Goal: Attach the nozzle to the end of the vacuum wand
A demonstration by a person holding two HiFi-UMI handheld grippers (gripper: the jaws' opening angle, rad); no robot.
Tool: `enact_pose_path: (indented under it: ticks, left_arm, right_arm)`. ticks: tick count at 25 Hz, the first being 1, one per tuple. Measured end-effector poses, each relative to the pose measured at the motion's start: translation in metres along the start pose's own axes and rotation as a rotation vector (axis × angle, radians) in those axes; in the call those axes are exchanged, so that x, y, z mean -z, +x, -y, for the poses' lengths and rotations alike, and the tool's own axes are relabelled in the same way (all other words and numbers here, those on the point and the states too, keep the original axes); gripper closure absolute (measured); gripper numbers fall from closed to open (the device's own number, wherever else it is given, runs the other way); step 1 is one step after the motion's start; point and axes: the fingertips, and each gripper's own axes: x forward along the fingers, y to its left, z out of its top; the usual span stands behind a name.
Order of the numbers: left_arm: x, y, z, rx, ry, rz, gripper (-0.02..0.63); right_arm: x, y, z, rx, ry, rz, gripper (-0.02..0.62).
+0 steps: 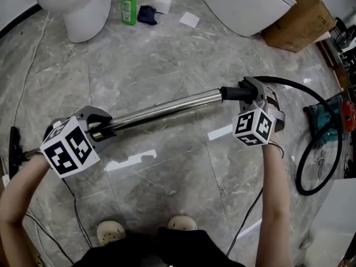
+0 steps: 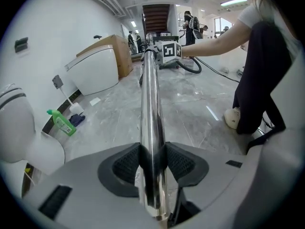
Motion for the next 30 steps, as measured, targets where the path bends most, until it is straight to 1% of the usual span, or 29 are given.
enact_pose_path:
  ticks: [6, 8, 11, 14, 16, 22, 30]
  left_arm:
    - [0.006, 0.004, 0.000, 0.002, 0.004, -0.031, 0.431]
    - [0.008, 0.006, 0.002, 0.008, 0.003, -0.038, 0.431]
    - [0.011, 0.009, 0.007, 0.016, 0.010, -0.064, 0.431]
    - [0.014, 0.016, 0.015, 0.043, 0.019, -0.085, 0.431]
    - [0.017, 0.019, 0.021, 0.056, 0.023, -0.092, 0.431]
    - [0.018, 0.019, 0.020, 0.053, 0.017, -0.097, 0.431]
    - [0.020, 0.016, 0.006, 0.030, 0.004, -0.101, 0.431]
  right_arm:
    - [-0.006, 0.001, -0.018, -0.013, -0.142, 0.011, 0.516]
    - [-0.006, 0.000, -0.020, -0.006, -0.198, 0.021, 0.520]
    - [-0.003, -0.002, -0.020, 0.012, -0.312, 0.015, 0.522]
    - [-0.003, -0.006, -0.024, 0.002, -0.458, 0.020, 0.522]
    - [-0.006, -0.009, -0.028, -0.005, -0.523, 0.029, 0.522]
    - [-0.014, -0.011, -0.032, 0.004, -0.512, -0.001, 0.523]
    - [-0.033, -0.004, -0.025, 0.026, -0.504, -0.033, 0.526]
